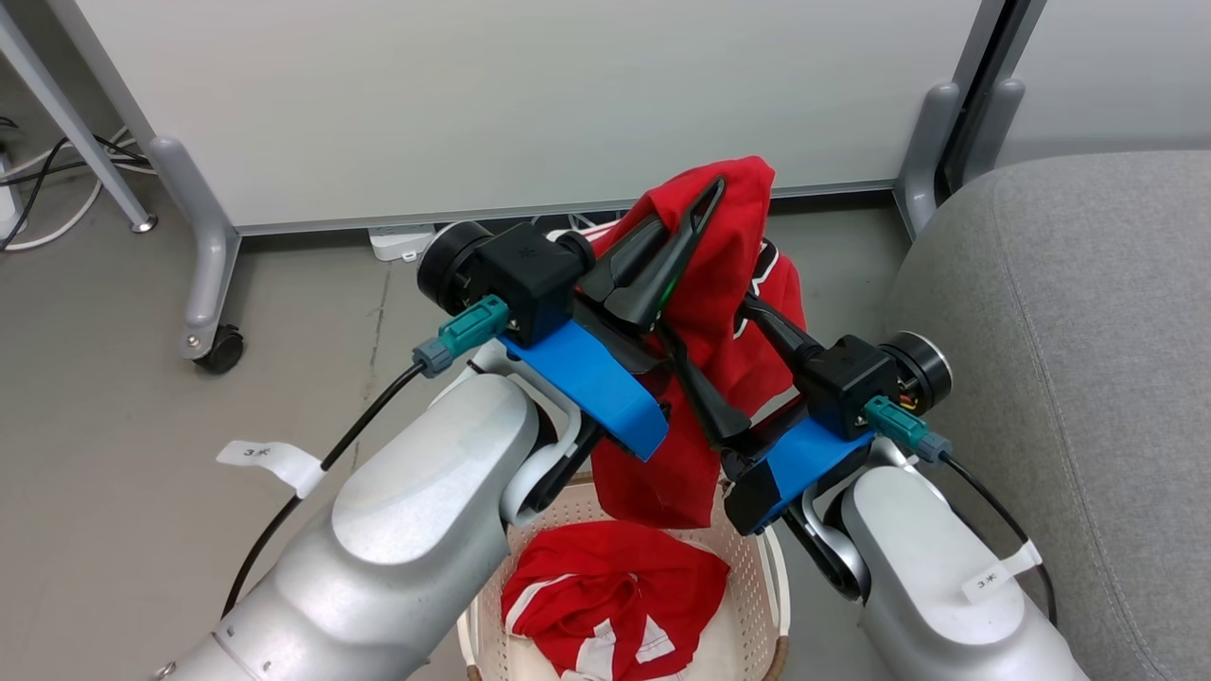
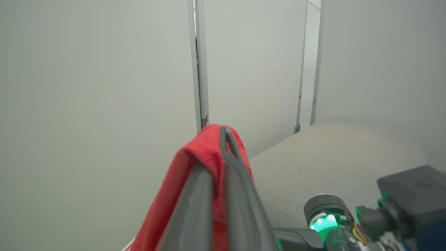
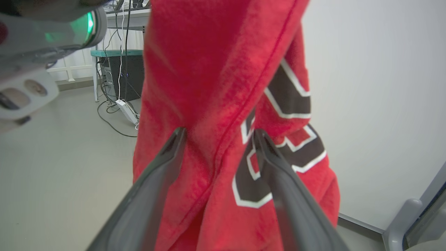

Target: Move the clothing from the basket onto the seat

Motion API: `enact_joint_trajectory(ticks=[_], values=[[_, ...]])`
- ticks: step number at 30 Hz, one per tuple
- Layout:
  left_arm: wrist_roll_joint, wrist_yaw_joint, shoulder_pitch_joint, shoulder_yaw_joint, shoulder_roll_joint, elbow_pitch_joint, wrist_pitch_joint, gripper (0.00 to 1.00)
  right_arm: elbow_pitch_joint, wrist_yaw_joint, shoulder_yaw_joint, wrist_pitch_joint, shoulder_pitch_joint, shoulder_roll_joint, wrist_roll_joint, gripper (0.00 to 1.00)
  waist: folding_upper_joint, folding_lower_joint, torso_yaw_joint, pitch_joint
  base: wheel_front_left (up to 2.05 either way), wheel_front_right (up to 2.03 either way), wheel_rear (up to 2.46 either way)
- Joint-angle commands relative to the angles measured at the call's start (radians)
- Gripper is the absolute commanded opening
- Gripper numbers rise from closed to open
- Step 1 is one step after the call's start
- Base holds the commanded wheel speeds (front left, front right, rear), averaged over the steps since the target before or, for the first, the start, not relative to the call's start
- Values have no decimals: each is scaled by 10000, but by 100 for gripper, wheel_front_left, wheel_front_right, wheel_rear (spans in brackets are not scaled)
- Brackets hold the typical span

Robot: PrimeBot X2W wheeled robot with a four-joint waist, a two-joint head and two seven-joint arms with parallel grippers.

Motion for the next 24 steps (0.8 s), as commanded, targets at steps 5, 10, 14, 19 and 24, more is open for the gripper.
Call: enact_joint_trajectory(ticks=[5,10,14,19,24], values=[[26,-38,-158,-19,-34,-30,-48,0,64,5,176,-35,-136,4,311,0,-1,-1,20,-25,0,0,0],[50,-21,-105,-19,29,-2,-56,0,10,5,258,-35,-121,4,430,0,-1,-1,-13,-54,0,0,0],[75,-18,-72,-21,59,15,-65,0,-15,5,280,-35,-89,4,434,0,-1,-1,-27,-66,0,0,0],[85,-20,-30,-46,78,36,-66,0,-70,5,308,-35,-51,5,447,0,-1,-1,-45,-72,0,0,0],[140,18,-5,-100,124,83,-69,0,-106,5,346,-36,14,5,489,0,-1,-1,-71,-84,0,0,0]])
